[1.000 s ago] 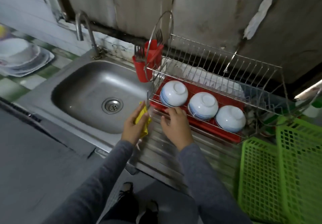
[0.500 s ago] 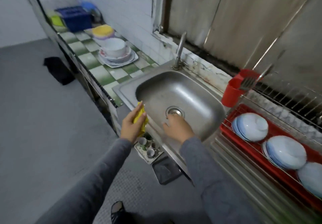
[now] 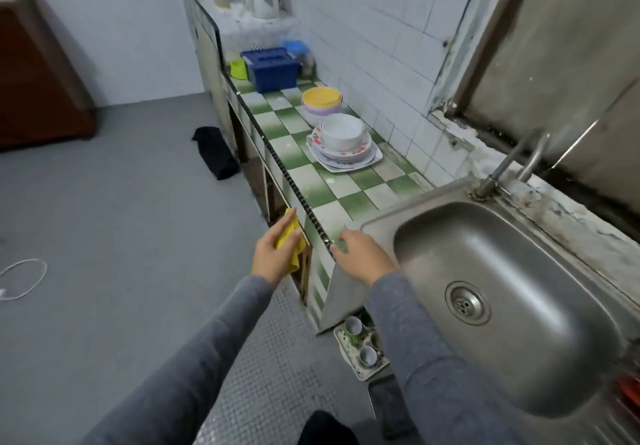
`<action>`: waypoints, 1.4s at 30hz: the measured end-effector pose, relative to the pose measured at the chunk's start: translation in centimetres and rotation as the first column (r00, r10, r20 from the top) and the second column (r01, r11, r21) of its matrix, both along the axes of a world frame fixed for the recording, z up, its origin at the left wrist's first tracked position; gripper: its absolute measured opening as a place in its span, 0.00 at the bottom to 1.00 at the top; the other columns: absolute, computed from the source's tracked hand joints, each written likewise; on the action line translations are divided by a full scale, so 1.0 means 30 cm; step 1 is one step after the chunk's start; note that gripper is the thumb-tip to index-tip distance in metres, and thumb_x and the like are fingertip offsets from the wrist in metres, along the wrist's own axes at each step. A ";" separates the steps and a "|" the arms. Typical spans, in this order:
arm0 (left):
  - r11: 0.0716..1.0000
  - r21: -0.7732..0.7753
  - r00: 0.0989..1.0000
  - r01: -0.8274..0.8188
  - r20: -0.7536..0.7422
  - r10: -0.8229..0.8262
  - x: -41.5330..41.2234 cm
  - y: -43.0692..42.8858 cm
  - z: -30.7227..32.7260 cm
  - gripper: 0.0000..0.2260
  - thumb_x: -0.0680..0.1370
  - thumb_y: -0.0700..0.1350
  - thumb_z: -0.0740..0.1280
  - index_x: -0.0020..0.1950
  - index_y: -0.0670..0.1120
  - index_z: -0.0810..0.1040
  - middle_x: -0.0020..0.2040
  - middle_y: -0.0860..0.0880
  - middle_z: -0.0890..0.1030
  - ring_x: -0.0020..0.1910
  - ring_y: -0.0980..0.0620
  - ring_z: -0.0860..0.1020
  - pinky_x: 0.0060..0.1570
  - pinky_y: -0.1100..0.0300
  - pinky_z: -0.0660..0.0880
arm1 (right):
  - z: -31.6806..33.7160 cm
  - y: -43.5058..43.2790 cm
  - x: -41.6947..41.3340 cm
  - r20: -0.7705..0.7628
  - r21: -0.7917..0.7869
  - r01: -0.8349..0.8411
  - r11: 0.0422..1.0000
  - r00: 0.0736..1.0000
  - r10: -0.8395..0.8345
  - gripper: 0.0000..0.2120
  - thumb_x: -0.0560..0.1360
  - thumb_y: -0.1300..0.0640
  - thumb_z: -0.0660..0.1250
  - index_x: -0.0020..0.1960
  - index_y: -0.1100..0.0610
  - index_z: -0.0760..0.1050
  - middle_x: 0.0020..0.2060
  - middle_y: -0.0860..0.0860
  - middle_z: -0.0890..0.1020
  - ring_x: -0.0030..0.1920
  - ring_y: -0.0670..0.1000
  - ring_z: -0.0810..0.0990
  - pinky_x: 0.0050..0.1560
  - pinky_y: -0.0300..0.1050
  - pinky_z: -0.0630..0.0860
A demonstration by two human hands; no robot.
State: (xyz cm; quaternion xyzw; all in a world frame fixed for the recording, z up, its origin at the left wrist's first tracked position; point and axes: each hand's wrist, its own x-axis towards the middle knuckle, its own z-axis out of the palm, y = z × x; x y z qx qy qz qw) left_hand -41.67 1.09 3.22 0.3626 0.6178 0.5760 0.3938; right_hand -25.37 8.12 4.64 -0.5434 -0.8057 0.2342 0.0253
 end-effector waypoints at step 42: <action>0.910 -0.200 0.928 0.364 -0.006 -0.373 -1.066 1.797 -0.133 0.17 0.82 0.45 0.66 0.67 0.62 0.73 0.54 0.66 0.77 0.41 0.70 0.75 0.41 0.78 0.72 | -0.158 1.635 -1.041 -0.080 -0.081 0.452 0.888 0.885 -0.458 0.15 0.82 0.58 0.59 0.65 0.63 0.74 0.61 0.62 0.77 0.65 0.61 0.73 0.63 0.52 0.70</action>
